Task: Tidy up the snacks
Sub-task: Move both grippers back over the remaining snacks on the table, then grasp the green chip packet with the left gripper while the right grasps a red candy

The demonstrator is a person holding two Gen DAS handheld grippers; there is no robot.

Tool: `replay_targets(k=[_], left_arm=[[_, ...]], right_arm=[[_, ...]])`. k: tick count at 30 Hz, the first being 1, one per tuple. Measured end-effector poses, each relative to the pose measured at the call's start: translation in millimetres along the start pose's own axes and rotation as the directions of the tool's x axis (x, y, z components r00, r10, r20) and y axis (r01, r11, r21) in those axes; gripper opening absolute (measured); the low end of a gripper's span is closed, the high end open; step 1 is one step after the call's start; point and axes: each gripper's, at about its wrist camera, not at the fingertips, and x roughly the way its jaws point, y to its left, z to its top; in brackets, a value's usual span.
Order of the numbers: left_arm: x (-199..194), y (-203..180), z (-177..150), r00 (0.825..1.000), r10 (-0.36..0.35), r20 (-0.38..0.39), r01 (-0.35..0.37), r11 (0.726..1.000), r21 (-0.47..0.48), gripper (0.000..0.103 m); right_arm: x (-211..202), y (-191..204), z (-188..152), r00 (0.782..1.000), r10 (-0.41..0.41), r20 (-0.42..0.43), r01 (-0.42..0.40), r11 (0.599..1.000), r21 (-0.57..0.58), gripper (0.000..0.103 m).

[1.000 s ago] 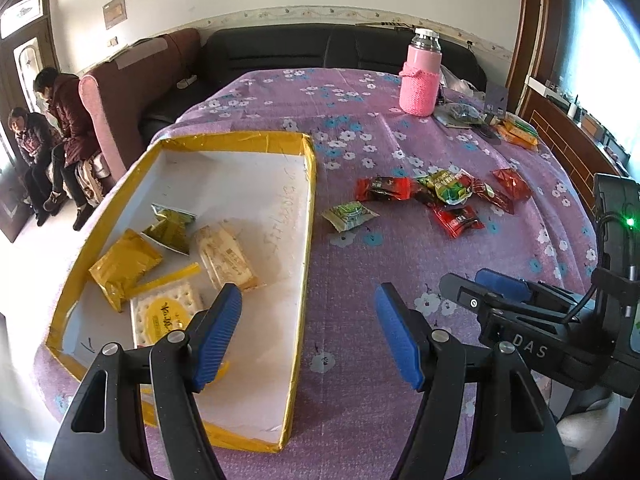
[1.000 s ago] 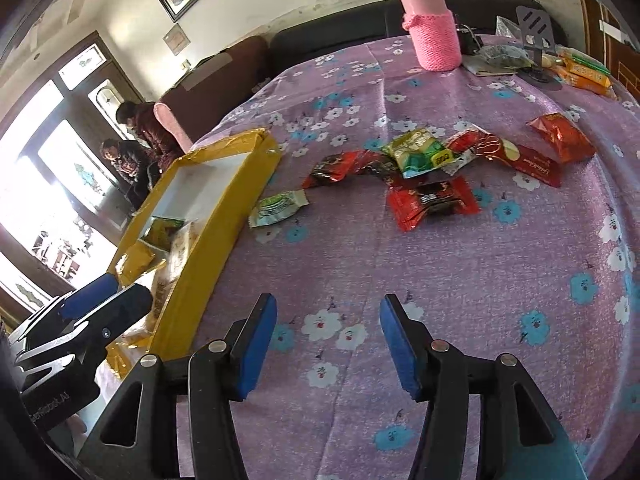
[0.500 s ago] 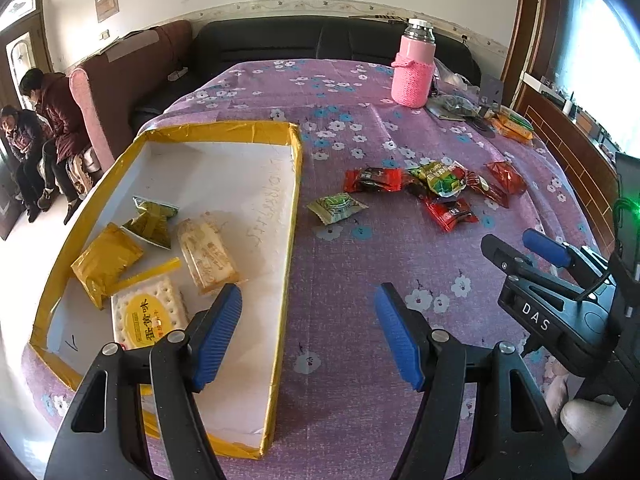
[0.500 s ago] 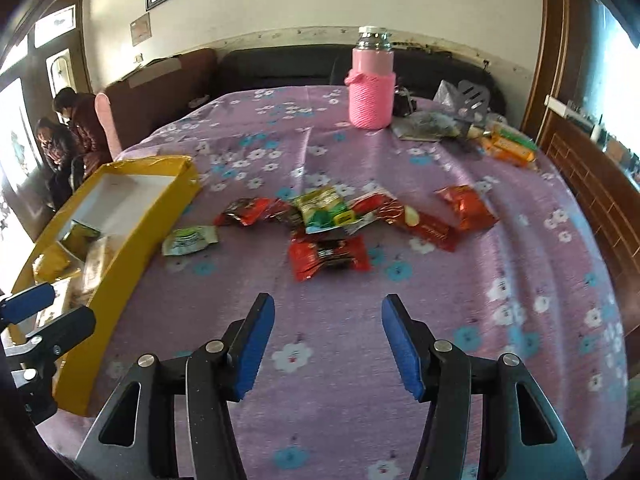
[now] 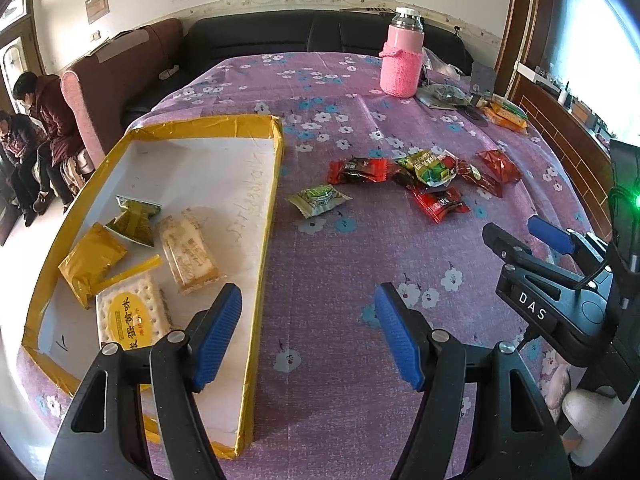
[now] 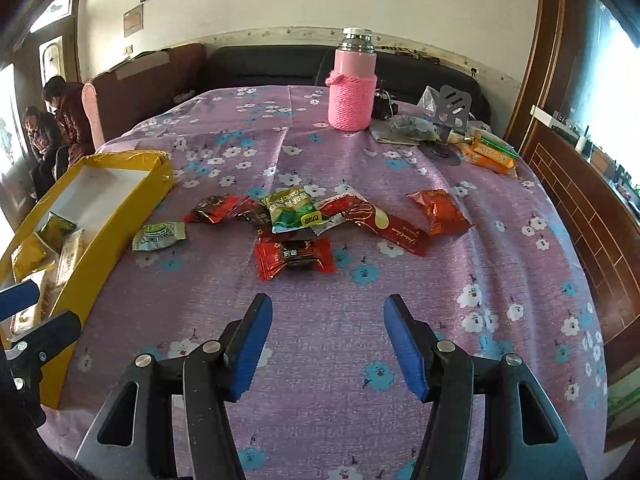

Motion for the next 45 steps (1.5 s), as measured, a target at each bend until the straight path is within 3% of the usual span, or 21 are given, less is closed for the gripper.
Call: replay_targets(k=[23,36,41,45], left_arm=[[16,-10,2,0.999,0.006,-0.032,-0.005,1.000,0.023,0.069],[25,-12,12,1.000,0.005,-0.024,-0.004,0.999,0.036,0.074],[23,-4,17,1.000,-0.026,-0.006,0.026,1.000,-0.005,0.074],[15,6,23,0.998,-0.056,0.038,0.058,0.997,-0.045,0.074]], right_arm=[[23,-17,3,0.999,0.000,-0.054,0.000,1.000,0.016,0.065],[40,-29,8,0.995,0.011,-0.095,-0.008,0.999,0.037,0.066],[50,-48,12,0.985,0.114,-0.126,-0.097,0.986,0.135,0.066],[64,-86,15,0.959,0.252,-0.131,-0.200,0.927,0.317,0.066]])
